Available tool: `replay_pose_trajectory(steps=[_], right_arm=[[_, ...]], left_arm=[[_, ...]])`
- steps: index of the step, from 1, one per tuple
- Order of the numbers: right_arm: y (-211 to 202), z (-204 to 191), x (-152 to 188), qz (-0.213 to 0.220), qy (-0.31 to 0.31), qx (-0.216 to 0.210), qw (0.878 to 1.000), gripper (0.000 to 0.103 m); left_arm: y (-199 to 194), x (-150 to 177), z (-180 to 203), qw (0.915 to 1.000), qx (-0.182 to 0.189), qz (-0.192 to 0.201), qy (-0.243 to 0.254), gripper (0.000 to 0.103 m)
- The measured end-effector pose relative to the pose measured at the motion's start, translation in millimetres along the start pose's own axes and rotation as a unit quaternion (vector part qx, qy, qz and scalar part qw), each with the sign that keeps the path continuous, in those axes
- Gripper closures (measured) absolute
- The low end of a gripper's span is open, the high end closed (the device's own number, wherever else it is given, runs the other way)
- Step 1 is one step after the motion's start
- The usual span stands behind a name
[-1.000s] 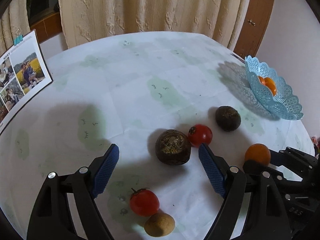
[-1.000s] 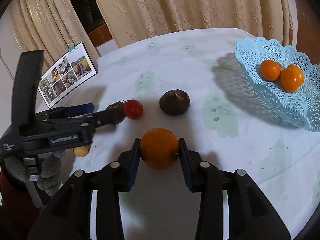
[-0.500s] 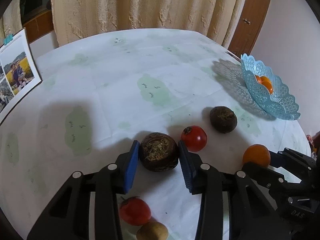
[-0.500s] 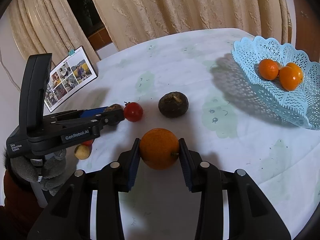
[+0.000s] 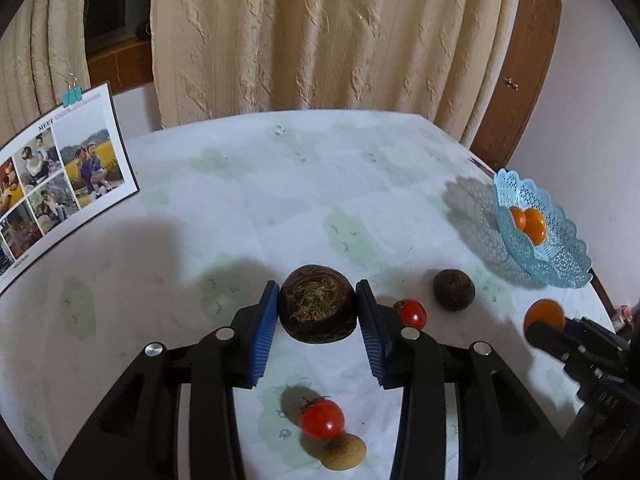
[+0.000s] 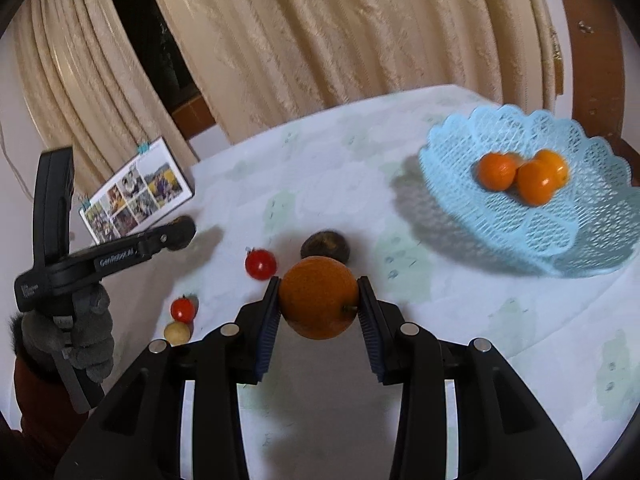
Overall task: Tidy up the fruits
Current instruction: 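Grasp a dark brown fruit with the left gripper while the right gripper grasps an orange, then carry the orange into the blue basket and release it with the right gripper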
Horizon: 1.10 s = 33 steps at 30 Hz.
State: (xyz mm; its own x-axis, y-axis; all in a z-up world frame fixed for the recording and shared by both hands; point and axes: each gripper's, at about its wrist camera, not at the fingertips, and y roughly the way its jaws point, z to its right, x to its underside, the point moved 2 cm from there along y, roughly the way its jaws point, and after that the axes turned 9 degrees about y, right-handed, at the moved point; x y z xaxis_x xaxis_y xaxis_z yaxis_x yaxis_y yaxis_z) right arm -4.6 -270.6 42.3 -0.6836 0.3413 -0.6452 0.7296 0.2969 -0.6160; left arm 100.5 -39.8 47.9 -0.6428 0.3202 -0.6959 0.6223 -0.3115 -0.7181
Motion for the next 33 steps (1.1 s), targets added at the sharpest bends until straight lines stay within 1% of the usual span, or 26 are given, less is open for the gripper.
replay_pose_trajectory(steps=[5, 8, 14, 19, 27, 33], right_arm=[[-19.2, 13.2, -14.3, 0.032, 0.015, 0.011, 0.999, 0.064], [-31.1, 26.3, -21.9, 0.052, 0.028, 0.023, 0.998, 0.064], [-49.8, 61.1, -34.7, 0.088, 0.067, 0.053, 0.992, 0.064], [-60.3, 86.2, -43.2, 0.115, 0.082, 0.094, 0.986, 0.064], [-59.2, 117.0, -46.4, 0.127, 0.104, 0.138, 0.977, 0.064], [-61.8, 134.2, -43.2, 0.133, 0.123, 0.15, 0.972, 0.064]], left_arm=[[-8.2, -1.9, 6.6, 0.9999, 0.0, 0.009, 0.008, 0.063], [-11.1, -2.7, 10.3, 0.9998, -0.009, 0.013, 0.013, 0.063], [-14.5, -4.0, 13.8, 0.9997, -0.012, 0.018, 0.014, 0.063], [-17.8, -4.8, 17.8, 0.9996, -0.013, 0.022, 0.013, 0.063], [-24.3, -9.2, 26.5, 0.9994, -0.009, 0.029, 0.014, 0.063], [-28.2, -13.3, 37.7, 0.9992, -0.006, 0.034, 0.018, 0.063]])
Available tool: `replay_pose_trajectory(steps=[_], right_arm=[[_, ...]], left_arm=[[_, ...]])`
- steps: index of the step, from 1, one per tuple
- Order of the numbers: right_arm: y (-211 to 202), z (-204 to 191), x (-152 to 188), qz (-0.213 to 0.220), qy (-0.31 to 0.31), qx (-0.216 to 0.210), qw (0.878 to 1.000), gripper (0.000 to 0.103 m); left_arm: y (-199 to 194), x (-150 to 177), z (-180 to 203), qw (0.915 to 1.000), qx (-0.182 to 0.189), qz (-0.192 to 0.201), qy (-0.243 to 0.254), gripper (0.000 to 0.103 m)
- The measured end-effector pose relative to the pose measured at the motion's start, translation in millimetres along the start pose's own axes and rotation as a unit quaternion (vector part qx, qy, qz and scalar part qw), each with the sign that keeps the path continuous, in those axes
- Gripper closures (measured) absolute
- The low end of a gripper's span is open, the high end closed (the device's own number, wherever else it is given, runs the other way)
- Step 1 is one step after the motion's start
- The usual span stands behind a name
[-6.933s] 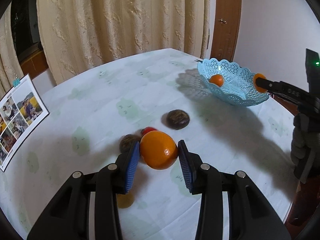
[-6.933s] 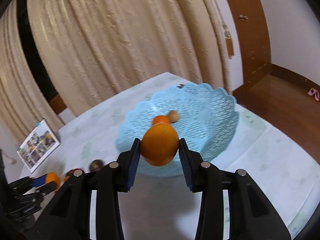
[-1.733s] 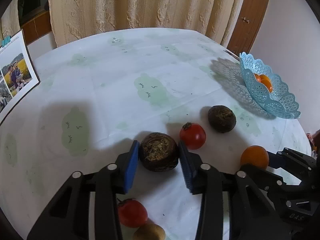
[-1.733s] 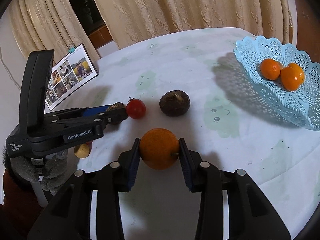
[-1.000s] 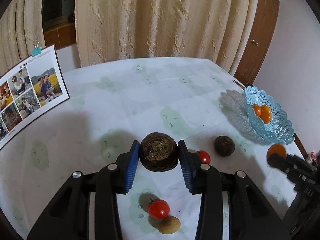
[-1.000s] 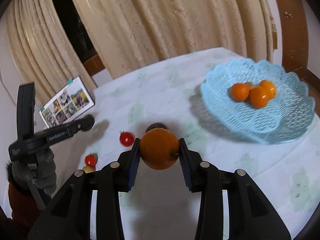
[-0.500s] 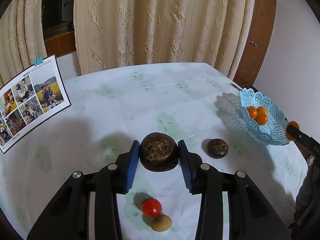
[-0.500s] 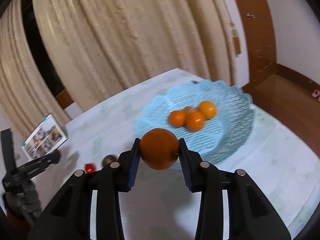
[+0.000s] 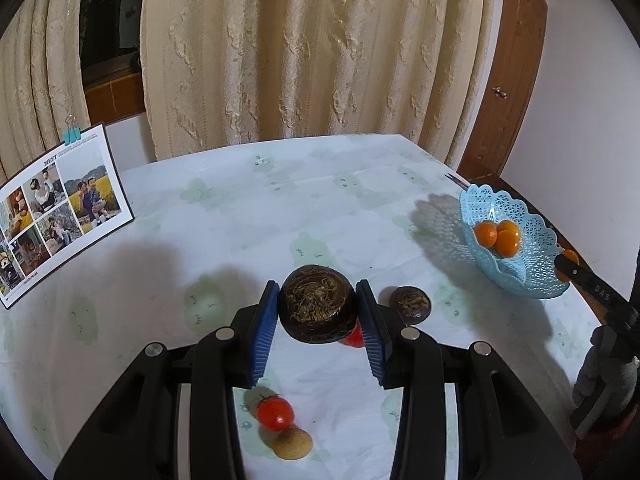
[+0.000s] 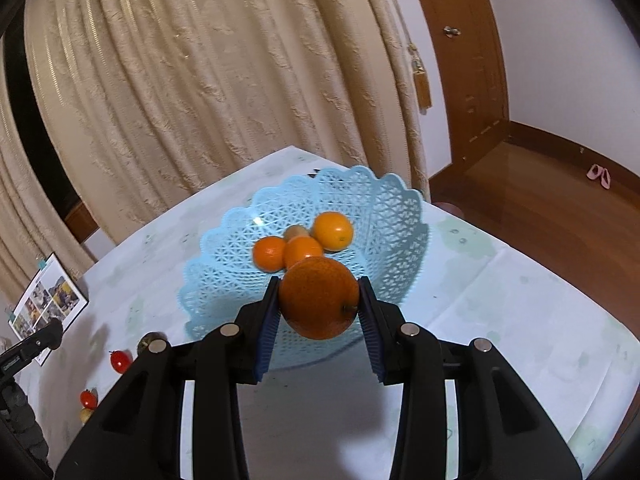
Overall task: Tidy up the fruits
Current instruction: 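Carry the orange into the blue basket and release it with the right gripper, then lower the dark brown fruit into the blue basket and open the left gripper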
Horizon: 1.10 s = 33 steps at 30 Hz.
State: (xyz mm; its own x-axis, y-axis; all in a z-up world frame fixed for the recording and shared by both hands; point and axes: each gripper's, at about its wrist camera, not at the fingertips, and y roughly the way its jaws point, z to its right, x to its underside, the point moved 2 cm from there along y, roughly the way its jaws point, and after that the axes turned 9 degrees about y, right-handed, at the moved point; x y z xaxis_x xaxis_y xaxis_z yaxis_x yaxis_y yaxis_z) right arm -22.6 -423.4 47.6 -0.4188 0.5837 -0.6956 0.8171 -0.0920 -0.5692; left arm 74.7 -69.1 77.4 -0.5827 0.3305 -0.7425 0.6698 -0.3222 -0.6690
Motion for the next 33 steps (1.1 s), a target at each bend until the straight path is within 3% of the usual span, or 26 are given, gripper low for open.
replay_pose_trajectory(steps=[13, 16, 22, 25, 33], right_arm=[[-16.4, 15.1, -0.2, 0.051, 0.013, 0.019, 0.998, 0.062], [-18.0, 20.5, 1.6, 0.068, 0.021, 0.029, 0.997, 0.05], [-22.8, 23.0, 2.5, 0.098, 0.023, 0.043, 0.994, 0.047], [-22.6, 25.3, 3.9, 0.105, 0.03, 0.043, 0.993, 0.037], [-23.7, 33.7, 2.7, 0.109, 0.056, 0.039, 0.992, 0.036]], left_arm=[[0.7, -13.2, 31.4, 0.9997, 0.009, 0.003, 0.02, 0.063], [4.1, -17.5, 45.2, 0.9994, 0.017, 0.001, 0.03, 0.063], [17.8, -28.6, 83.7, 0.9974, 0.046, -0.003, 0.056, 0.063], [25.4, -34.3, 103.3, 0.996, 0.059, -0.005, 0.067, 0.063], [52.2, -48.3, 154.7, 0.9903, 0.094, -0.013, 0.102, 0.063]])
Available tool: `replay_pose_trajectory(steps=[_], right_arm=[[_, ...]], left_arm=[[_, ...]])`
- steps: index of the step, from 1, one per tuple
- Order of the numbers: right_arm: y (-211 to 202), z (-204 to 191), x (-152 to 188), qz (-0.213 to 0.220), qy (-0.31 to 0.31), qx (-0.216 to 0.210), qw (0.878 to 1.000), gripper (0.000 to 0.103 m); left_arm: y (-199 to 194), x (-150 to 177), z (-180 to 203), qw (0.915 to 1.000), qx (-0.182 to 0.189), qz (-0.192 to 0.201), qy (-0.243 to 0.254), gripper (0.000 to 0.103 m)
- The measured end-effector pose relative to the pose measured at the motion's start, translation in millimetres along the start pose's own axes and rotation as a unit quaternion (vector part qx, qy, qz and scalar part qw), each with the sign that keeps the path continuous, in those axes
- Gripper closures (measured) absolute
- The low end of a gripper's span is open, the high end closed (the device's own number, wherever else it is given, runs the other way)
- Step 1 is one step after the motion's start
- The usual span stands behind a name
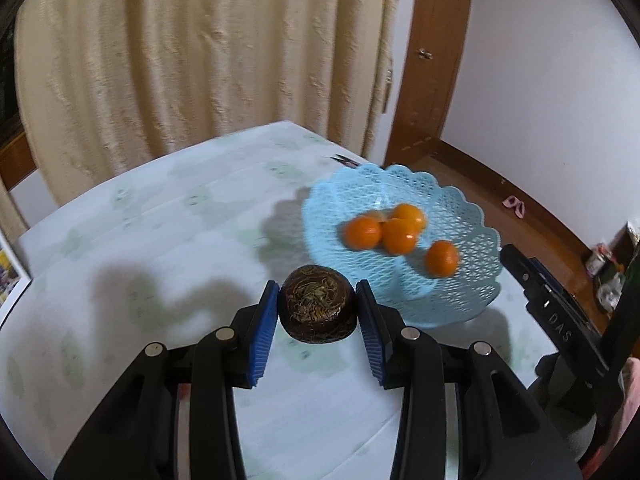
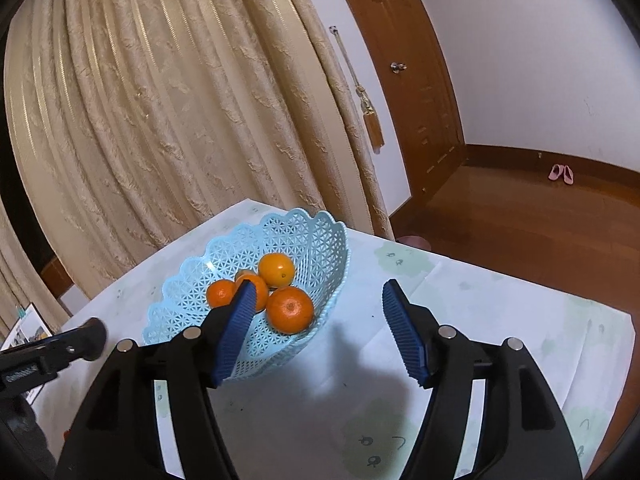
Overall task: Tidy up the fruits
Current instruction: 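Lower the dark brown fruit into the blue basket and open the left gripper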
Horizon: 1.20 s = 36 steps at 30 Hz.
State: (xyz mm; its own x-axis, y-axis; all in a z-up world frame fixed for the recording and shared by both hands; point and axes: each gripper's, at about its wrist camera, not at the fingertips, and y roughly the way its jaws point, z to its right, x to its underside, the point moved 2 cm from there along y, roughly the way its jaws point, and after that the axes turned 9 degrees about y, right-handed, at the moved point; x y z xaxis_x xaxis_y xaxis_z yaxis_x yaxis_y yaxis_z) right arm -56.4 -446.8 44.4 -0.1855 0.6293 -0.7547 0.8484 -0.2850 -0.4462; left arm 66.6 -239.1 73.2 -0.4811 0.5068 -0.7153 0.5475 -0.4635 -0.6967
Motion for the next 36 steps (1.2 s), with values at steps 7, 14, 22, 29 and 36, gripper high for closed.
replay_pose_trajectory(steps=[7, 14, 22, 29, 36], right_arm=[[-0.3, 0.6, -0.2, 0.0, 0.004, -0.001, 1.0, 0.036], [0.6, 1.2, 0.0, -0.002, 0.008, 0.0, 1.0, 0.036], [-0.5, 3.2, -0.3, 0.0, 0.01, 0.001, 1.0, 0.036], [-1.1, 4.2, -0.1, 0.002, 0.015, 0.003, 1.0, 0.036], [-1.5, 4.4, 0.4, 0.003, 0.018, 0.006, 1.0, 0.036]], left_arm=[[21.1, -13.9, 27.1, 0.9994, 0.022, -0.003, 0.025, 0.063], [28.8, -18.6, 35.1, 0.999, 0.031, -0.001, 0.033, 0.038], [9.5, -16.9, 13.0, 0.9997, 0.009, 0.017, 0.012, 0.028], [-8.8, -7.9, -9.2, 0.9997, -0.013, 0.018, -0.006, 0.019], [-32.0, 8.4, -42.3, 0.9982, -0.044, 0.019, -0.037, 0.016]])
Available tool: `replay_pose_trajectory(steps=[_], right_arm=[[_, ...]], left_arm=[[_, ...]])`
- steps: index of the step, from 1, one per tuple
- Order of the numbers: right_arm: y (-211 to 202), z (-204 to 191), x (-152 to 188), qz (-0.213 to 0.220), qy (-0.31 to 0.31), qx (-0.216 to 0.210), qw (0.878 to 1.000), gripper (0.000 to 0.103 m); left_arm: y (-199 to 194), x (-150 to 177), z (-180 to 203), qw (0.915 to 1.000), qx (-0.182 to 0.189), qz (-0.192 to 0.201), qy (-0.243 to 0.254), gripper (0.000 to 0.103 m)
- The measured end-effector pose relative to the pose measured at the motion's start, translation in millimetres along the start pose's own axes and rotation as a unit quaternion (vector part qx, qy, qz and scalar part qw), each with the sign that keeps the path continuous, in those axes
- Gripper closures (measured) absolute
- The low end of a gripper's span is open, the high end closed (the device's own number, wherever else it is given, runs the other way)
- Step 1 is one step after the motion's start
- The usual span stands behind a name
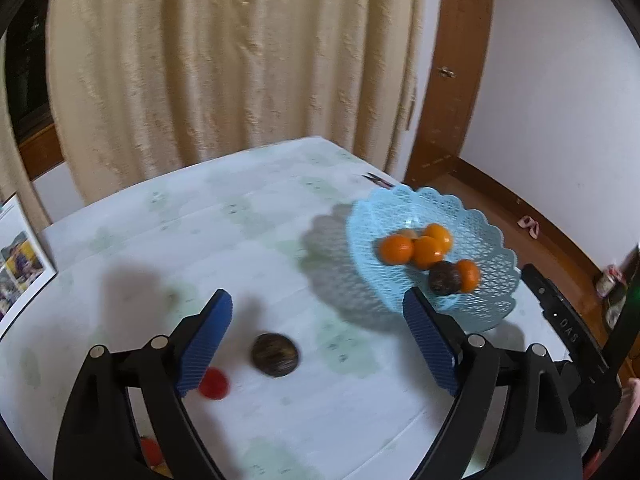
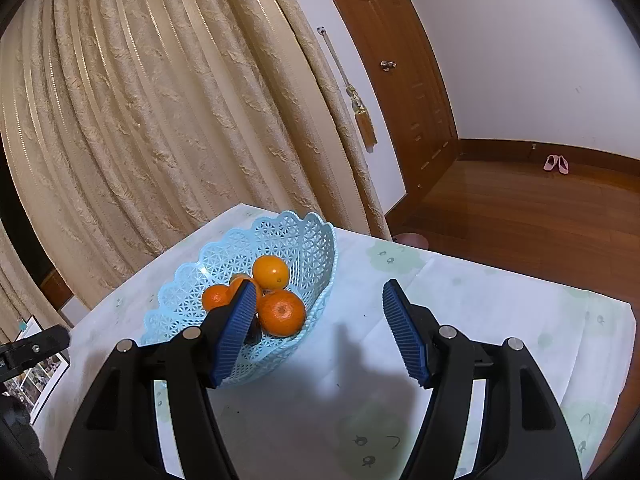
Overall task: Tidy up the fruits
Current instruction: 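Lower the dark brown fruit into the blue basket and open the left gripper, then grasp the red tomato on the table with the left gripper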
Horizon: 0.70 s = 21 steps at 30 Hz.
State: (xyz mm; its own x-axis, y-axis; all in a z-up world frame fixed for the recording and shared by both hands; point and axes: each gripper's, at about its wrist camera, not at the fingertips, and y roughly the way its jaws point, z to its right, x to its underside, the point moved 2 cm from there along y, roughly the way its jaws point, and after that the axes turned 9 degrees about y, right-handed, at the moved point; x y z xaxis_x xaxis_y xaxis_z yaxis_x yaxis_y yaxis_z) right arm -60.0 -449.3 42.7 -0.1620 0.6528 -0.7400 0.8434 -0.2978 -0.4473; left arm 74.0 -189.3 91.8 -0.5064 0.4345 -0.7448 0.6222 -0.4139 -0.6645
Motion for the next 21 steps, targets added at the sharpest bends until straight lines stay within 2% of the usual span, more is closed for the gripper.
replay_pose_trajectory(steps=[15, 21], right_arm=[[-0.7, 3.5, -0.9, 0.0, 0.008, 0.016, 1.0, 0.035], [-5.8, -2.6, 1.7, 0.0, -0.008, 0.02, 1.0, 0.035]], left_arm=[[-37.5, 26.9, -59.7, 0.9975, -0.052, 0.009, -0.047, 0.016], [-54.6, 46.2, -87.4, 0.9949, -0.078, 0.007, -0.063, 0.016]])
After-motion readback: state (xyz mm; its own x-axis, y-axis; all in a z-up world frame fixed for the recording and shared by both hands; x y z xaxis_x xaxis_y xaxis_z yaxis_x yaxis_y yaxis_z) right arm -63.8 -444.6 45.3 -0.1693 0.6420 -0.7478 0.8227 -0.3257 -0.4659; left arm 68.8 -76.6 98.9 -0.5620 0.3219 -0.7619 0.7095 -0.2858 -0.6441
